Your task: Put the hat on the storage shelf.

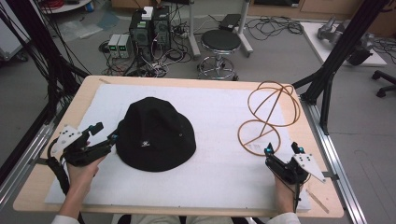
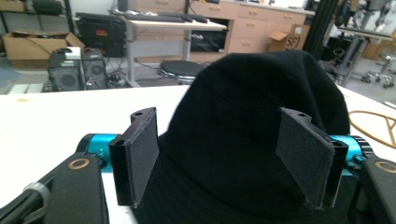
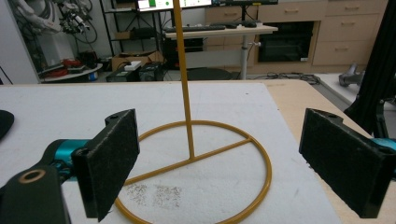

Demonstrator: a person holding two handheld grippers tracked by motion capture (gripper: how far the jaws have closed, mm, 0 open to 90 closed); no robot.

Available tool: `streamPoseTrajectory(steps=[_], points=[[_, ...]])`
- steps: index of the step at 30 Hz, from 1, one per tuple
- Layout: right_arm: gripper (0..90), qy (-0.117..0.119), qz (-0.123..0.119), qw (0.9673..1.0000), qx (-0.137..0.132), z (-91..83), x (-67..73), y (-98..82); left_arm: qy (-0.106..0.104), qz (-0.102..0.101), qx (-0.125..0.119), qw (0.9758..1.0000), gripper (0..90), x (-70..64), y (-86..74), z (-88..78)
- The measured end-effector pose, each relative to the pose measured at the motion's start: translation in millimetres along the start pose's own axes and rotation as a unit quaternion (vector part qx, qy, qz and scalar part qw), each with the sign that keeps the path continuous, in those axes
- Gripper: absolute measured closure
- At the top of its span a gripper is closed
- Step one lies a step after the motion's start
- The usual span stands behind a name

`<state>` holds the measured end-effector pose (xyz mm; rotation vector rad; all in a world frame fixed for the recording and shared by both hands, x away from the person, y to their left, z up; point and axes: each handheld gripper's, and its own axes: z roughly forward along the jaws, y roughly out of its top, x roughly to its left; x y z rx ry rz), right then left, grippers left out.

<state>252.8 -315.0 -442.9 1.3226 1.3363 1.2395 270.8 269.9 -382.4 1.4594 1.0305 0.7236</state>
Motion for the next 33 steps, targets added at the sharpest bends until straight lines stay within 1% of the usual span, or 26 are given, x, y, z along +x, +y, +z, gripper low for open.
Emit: streamPoseTrajectory(steps=[1,2,3,4,5,6,7,8,10,15,17,22,23,28,33], points=[[11.4,0.001,0.001,1.0000,-0.001,-0.3,0.1,0.1,-0.010,-0.004,0.011,0.9999,29.6,-1.9,-0.2,3.5],[11.4,0.001,0.003,1.0000,-0.001,-0.4,0.4,0.2,-0.010,-0.004,0.011,0.9999,28.6,-1.9,-0.2,3.5],[11.4,0.003,0.001,1.0000,0.000,-0.8,0.5,0.1,-0.019,-0.008,0.020,0.9996,28.0,-2.0,-0.7,5.7],[11.4,0.003,0.002,1.0000,0.000,-0.9,0.8,0.0,-0.022,-0.007,0.024,0.9994,28.0,-2.3,-1.0,6.7],[11.4,0.005,0.000,1.0000,0.003,-1.1,0.9,0.0,-0.026,-0.001,0.031,0.9992,28.0,-3.7,-1.3,9.1],[11.4,0.005,-0.001,1.0000,0.003,-0.9,0.8,-0.1,-0.026,-0.001,0.031,0.9992,28.0,-3.7,-1.3,9.1],[11.4,0.006,-0.001,1.0000,0.003,-0.7,0.8,-0.1,-0.031,-0.001,0.033,0.9990,28.0,-4.4,-1.3,10.3],[11.4,0.006,0.000,1.0000,0.005,-0.8,0.7,-0.2,-0.041,-0.001,0.038,0.9984,28.0,-6.7,-0.7,13.4],[11.4,0.006,0.001,1.0000,0.006,-0.9,0.6,-0.3,-0.044,0.000,0.040,0.9982,28.0,-8.2,-0.5,15.1],[11.4,0.008,0.001,1.0000,0.006,-1.6,0.3,-0.3,-0.063,0.004,0.053,0.9966,28.0,-16.1,-1.1,24.1],[11.4,0.009,0.002,0.9999,0.006,-1.5,0.6,-0.4,-0.067,0.007,0.059,0.9959,28.0,-18.8,-1.8,27.2],[11.4,0.013,0.000,0.9999,0.007,-1.2,2.2,-0.3,-0.074,0.008,0.069,0.9948,27.8,-24.4,-1.7,34.9],[11.4,0.014,0.000,0.9999,0.007,-1.3,2.4,-0.1,-0.079,0.007,0.072,0.9943,27.8,-26.6,-1.3,37.8],[11.4,0.014,0.000,0.9999,0.007,-0.9,2.1,-0.2,-0.083,0.005,0.079,0.9934,27.8,-31.3,-1.6,42.8],[11.4,0.017,0.001,0.9998,0.009,-0.6,2.8,-0.1,-0.084,0.006,0.082,0.9931,27.8,-36.8,-2.4,48.0]])
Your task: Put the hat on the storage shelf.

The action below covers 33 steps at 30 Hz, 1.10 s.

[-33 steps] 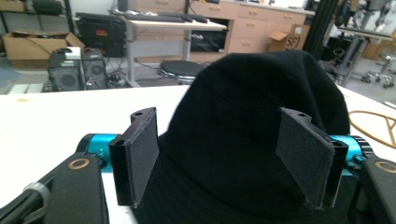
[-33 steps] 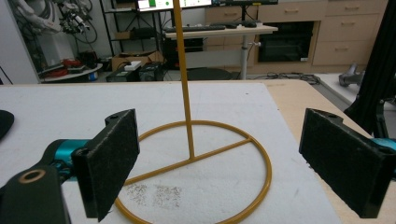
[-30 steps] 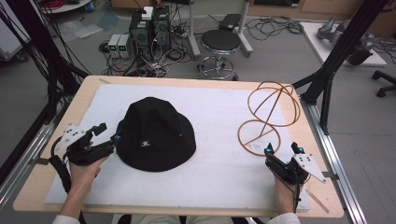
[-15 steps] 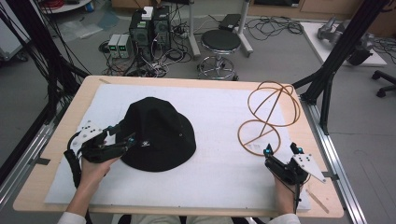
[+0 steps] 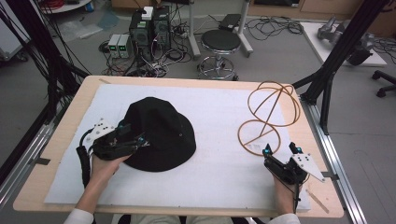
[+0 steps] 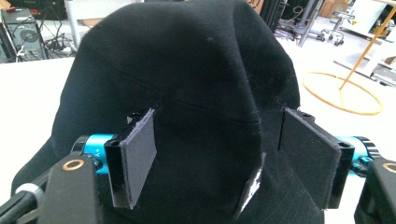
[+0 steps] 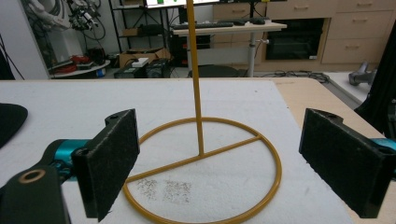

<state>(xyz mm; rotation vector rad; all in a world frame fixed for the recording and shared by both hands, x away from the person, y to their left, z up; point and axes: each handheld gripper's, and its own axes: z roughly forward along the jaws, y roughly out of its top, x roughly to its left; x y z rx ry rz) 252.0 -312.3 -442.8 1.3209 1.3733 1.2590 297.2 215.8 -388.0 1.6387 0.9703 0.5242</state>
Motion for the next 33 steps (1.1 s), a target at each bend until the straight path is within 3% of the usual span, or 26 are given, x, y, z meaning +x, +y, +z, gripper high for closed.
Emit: streamPoseTrajectory(steps=[15,25,33], points=[[11.4,0.002,-0.001,1.0000,0.002,0.4,-0.1,0.0,-0.003,0.011,0.021,0.9997,27.5,-13.2,2.1,25.8],[11.4,0.002,0.000,1.0000,-0.001,0.7,-0.8,0.1,0.018,0.026,0.022,0.9993,27.8,-14.6,0.5,37.9],[11.4,0.005,0.001,1.0000,0.000,1.0,-0.3,0.3,0.060,0.033,0.017,0.9975,29.0,-13.4,-7.4,42.9]])
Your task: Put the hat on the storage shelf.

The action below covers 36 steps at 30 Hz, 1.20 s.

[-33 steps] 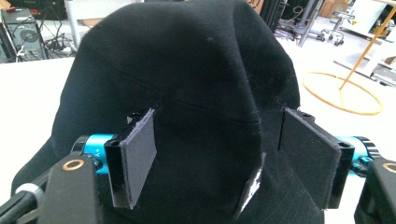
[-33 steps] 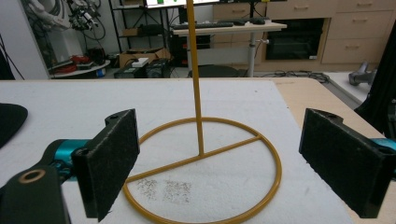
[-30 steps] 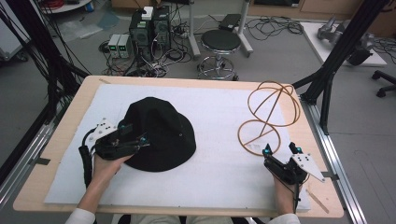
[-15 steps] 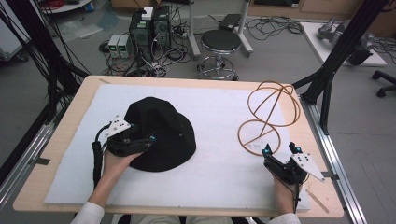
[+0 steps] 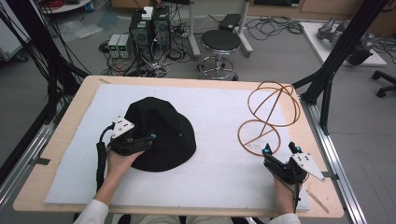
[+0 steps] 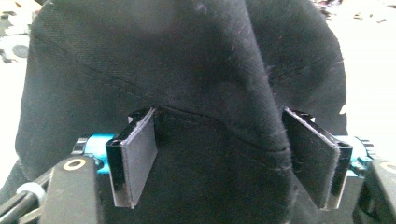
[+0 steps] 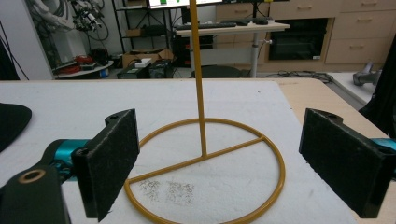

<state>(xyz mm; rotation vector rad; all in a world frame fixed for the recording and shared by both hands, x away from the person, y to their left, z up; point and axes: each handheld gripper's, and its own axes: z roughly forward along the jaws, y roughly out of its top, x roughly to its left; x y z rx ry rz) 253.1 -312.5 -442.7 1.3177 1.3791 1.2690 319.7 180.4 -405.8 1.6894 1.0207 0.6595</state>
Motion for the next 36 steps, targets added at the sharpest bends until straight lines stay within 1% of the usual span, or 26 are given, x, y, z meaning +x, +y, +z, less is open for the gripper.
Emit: streamPoseTrajectory(steps=[5,7,9,10,12,13,16,18,23,25,26,27,28,29,30,32,33,34,36], points=[[11.4,0.004,-0.002,1.0000,0.001,0.7,-0.6,-0.1,0.010,-0.002,-0.009,0.9999,32.5,0.8,-2.1,0.0],[11.4,0.004,-0.001,1.0000,0.000,0.6,-0.4,-0.1,0.011,-0.002,-0.009,0.9999,34.8,0.8,-2.3,-0.2],[11.4,0.004,-0.001,1.0000,0.000,0.6,-0.5,-0.1,0.018,-0.004,-0.007,0.9998,36.2,-0.2,-2.1,-0.2],[11.4,0.005,-0.001,1.0000,0.001,0.6,-0.5,-0.1,0.021,-0.006,-0.006,0.9998,42.1,-0.9,-2.0,-0.2],[11.4,0.005,-0.001,1.0000,0.000,0.8,-0.4,-0.1,0.025,-0.009,-0.003,0.9997,46.1,-2.4,-1.8,0.0],[11.4,0.005,-0.001,1.0000,0.000,0.8,-0.4,-0.1,0.027,-0.005,0.000,0.9996,48.3,-3.8,-1.7,0.2],[11.4,0.006,-0.001,1.0000,0.001,0.9,-0.4,-0.1,0.028,-0.004,0.001,0.9996,54.5,-4.7,-1.8,0.5],[11.4,0.006,0.000,1.0000,0.001,1.0,-0.5,-0.1,0.031,-0.001,0.007,0.9995,59.0,-4.6,-2.3,1.3],[11.4,0.006,0.003,1.0000,0.003,1.1,-0.9,-0.1,0.026,-0.006,0.016,0.9995,63.2,-2.9,-3.0,2.6],[11.4,0.006,0.005,1.0000,0.002,1.1,-0.8,0.0,0.020,-0.003,0.019,0.9996,69.7,-2.4,-3.5,3.2],[11.4,0.006,0.005,1.0000,0.002,1.1,-0.8,0.0,0.017,0.002,0.021,0.9996,69.7,-3.0,-3.8,3.2],[11.4,0.007,0.005,1.0000,0.002,1.1,-0.8,0.0,0.015,0.003,0.019,0.9997,73.7,-4.0,-3.7,2.8],[11.4,0.008,0.005,1.0000,0.003,1.2,-1.0,0.0,0.014,0.002,0.017,0.9998,80.6,-5.1,-3.4,1.5],[11.4,0.011,0.007,0.9999,0.004,1.3,-1.2,0.0,0.012,0.000,0.014,0.9998,84.3,-5.7,-3.1,0.5],[11.4,0.011,0.007,0.9999,0.004,1.3,-1.2,0.0,0.011,-0.004,0.014,0.9998,85.0,-5.3,-3.0,-0.1],[11.4,0.012,0.008,0.9999,0.003,1.2,-1.1,0.1,0.003,-0.026,0.011,0.9996,85.6,-1.9,-3.8,-1.5],[11.4,0.011,0.005,0.9999,0.001,1.3,-1.7,0.1,0.001,-0.032,0.011,0.9994,86.1,-0.9,-4.0,-1.5],[11.4,0.011,0.005,0.9999,0.001,1.3,-1.7,0.1,-0.002,-0.035,0.011,0.9993,86.1,-0.5,-3.9,-1.8],[11.4,0.013,0.007,0.9999,0.002,1.1,-1.4,0.1,-0.004,-0.035,0.010,0.9993,86.1,-0.2,-3.9,-1.9]])
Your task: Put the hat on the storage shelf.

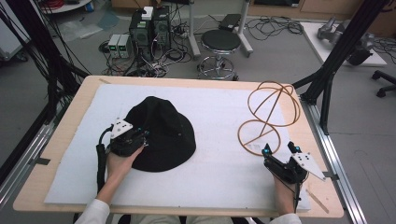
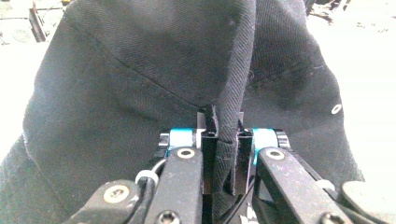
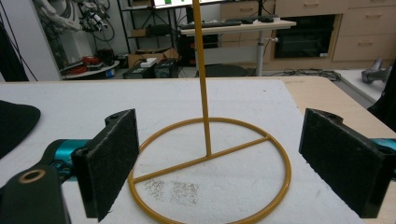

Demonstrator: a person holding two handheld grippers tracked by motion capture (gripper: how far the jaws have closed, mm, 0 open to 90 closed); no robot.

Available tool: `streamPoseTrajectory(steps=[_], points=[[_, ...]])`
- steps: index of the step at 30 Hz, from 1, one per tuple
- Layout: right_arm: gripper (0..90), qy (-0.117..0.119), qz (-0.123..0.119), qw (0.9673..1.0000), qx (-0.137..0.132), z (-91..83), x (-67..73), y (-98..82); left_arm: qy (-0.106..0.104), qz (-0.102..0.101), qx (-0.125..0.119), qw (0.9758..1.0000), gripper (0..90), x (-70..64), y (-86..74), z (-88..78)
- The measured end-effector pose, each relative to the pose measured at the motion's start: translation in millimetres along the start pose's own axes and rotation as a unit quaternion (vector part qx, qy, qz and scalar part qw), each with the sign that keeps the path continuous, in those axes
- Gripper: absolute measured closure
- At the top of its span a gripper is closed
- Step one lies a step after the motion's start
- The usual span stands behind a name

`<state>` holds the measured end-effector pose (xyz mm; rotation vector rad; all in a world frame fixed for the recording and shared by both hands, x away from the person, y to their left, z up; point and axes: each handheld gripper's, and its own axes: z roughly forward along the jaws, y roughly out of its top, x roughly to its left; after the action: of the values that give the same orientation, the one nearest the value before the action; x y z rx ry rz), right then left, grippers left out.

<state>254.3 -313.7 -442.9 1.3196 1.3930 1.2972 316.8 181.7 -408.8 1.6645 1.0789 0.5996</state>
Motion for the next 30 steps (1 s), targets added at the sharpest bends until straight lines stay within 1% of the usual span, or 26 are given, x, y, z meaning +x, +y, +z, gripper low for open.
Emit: streamPoseTrajectory(steps=[4,7,8,10,12,14,15,16,17,19,22,24,26,28,30], points=[[11.4,0.001,-0.002,1.0000,-0.001,0.0,-0.4,0.0,-0.004,0.002,0.001,1.0000,86.2,0.9,0.1,-0.6],[11.4,0.000,-0.002,1.0000,-0.001,0.0,-0.6,0.0,-0.001,0.011,-0.004,0.9999,86.3,-0.2,0.0,-1.2],[11.4,0.000,-0.002,1.0000,-0.001,0.0,-0.6,0.0,-0.001,0.011,-0.004,0.9999,86.3,-0.2,0.0,-1.2],[11.4,0.000,0.000,1.0000,0.000,0.0,0.1,-0.1,-0.002,0.019,-0.006,0.9998,86.4,-0.3,0.3,-2.5],[11.4,-0.001,0.001,1.0000,0.001,0.0,0.1,-0.1,-0.002,0.018,-0.007,0.9998,86.4,-0.1,0.3,-3.0],[11.4,-0.001,-0.002,1.0000,0.000,0.1,-0.4,-0.1,0.000,0.021,-0.012,0.9997,86.3,-0.4,0.4,-3.6],[11.4,-0.001,-0.001,1.0000,-0.001,0.2,-0.4,-0.1,0.000,0.026,-0.017,0.9995,86.3,-0.7,0.7,-4.7],[11.4,-0.001,-0.002,1.0000,-0.001,-0.1,-0.6,0.0,0.000,0.026,-0.017,0.9995,86.3,-0.7,0.7,-4.7],[11.4,-0.001,-0.002,1.0000,-0.001,-0.1,-0.6,0.0,0.004,0.028,-0.022,0.9994,86.3,-1.5,0.9,-5.4],[11.4,-0.001,0.002,1.0000,-0.003,-0.6,-0.4,0.2,0.003,0.029,-0.027,0.9992,86.3,-2.1,1.6,-6.7],[11.4,-0.002,0.002,1.0000,-0.001,-0.7,-0.7,0.2,0.002,0.032,-0.029,0.9991,86.4,-3.6,3.6,-8.0],[11.4,-0.002,0.001,1.0000,0.000,-0.6,-0.7,0.2,-0.003,0.035,-0.039,0.9986,86.3,-5.3,5.3,-8.9],[11.4,-0.002,0.002,1.0000,-0.001,-1.2,-0.4,0.4,-0.003,0.044,-0.050,0.9978,86.4,-7.0,6.8,-10.1],[11.4,-0.002,0.000,1.0000,-0.004,-2.4,0.0,0.8,-0.003,0.044,-0.067,0.9968,86.3,-9.0,10.6,-11.4],[11.4,-0.002,-0.002,1.0000,-0.005,-2.6,0.0,0.9,-0.008,0.045,-0.079,0.9958,86.4,-9.7,15.0,-12.9]])
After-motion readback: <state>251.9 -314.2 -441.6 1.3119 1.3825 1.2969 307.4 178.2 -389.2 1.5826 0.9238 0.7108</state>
